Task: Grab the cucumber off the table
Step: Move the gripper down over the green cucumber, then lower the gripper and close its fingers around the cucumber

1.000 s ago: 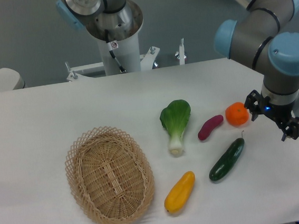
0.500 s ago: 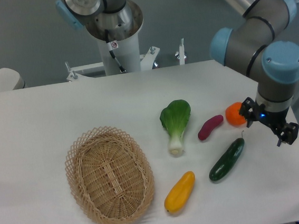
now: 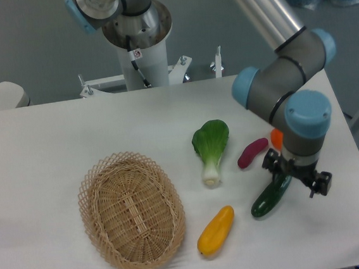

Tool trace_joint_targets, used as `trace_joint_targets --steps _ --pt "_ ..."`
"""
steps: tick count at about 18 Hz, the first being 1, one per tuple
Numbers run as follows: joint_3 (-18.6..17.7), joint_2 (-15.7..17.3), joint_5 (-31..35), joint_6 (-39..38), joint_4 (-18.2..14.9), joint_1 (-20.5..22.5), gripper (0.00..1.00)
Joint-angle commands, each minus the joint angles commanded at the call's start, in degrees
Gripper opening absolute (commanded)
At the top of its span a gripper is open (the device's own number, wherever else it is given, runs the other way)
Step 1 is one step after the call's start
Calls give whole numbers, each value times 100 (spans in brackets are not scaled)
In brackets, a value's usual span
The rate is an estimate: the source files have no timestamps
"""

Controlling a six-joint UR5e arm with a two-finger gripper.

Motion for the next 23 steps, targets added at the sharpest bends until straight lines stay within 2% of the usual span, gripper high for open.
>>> trace_joint_targets --steps 6,9,12,15,17,20,22,23 --pt "-44 -79 18 -193 0 -53 100" --pt "-184 -114 26 -185 105 -70 100" --pt "-395 -123 26 -158 359 -70 100" --pt "-457 -158 44 -88 448 -70 100" --pt "-545 -158 219 78 623 -70 100" --pt "-536 -167 264 88 650 -70 99" --pt "-536 -158 264 88 650 -70 84" --pt "-536 -158 264 79 650 -79 69"
